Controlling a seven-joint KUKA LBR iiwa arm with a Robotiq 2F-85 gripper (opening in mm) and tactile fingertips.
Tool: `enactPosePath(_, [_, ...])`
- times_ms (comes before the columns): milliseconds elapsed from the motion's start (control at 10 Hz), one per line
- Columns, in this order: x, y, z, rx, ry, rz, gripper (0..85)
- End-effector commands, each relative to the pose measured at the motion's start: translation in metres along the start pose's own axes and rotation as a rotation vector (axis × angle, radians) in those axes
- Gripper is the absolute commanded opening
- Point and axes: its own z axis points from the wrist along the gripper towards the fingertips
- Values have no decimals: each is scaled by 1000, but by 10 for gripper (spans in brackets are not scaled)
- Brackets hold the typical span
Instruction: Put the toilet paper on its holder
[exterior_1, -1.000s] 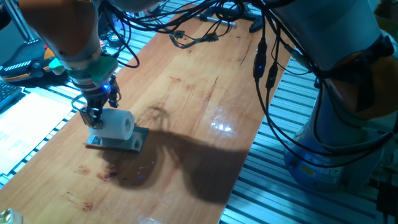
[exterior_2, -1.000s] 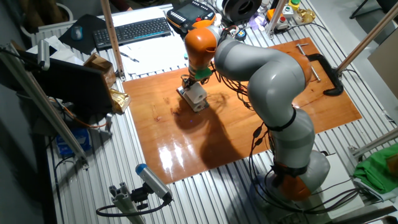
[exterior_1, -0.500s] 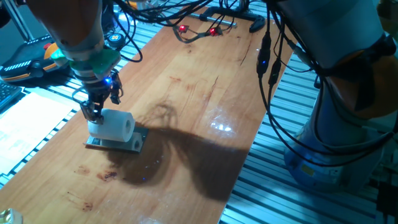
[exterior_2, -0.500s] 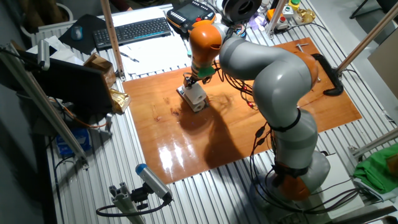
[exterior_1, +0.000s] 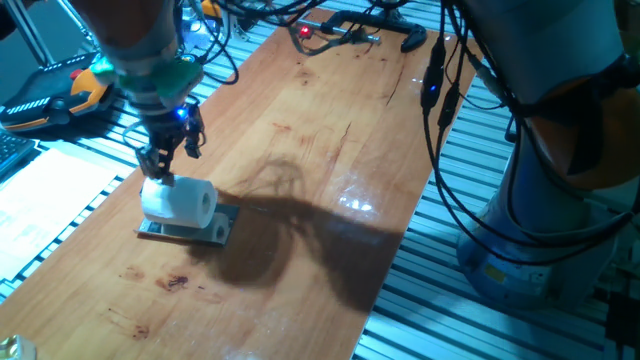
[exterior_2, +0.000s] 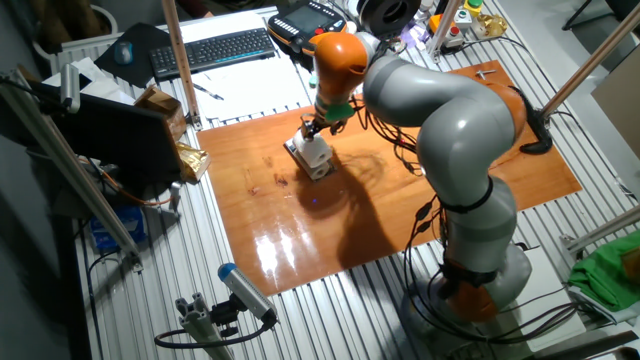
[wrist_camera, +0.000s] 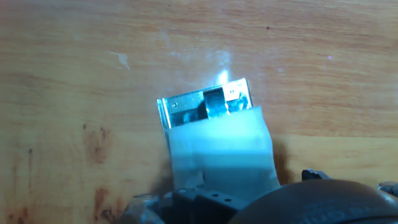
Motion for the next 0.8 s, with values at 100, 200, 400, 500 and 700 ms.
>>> enactPosePath(100, [6,-8,-10,-13,12,1,610])
enactPosePath(200, [8,-18,-15,-11,15,-12,550])
enactPosePath(400, [13,-31,-18,11,2,-23,397])
enactPosePath(500, [17,-37,-20,18,-7,-28,340])
enactPosePath(700, [26,-50,-32,-7,-6,-26,30])
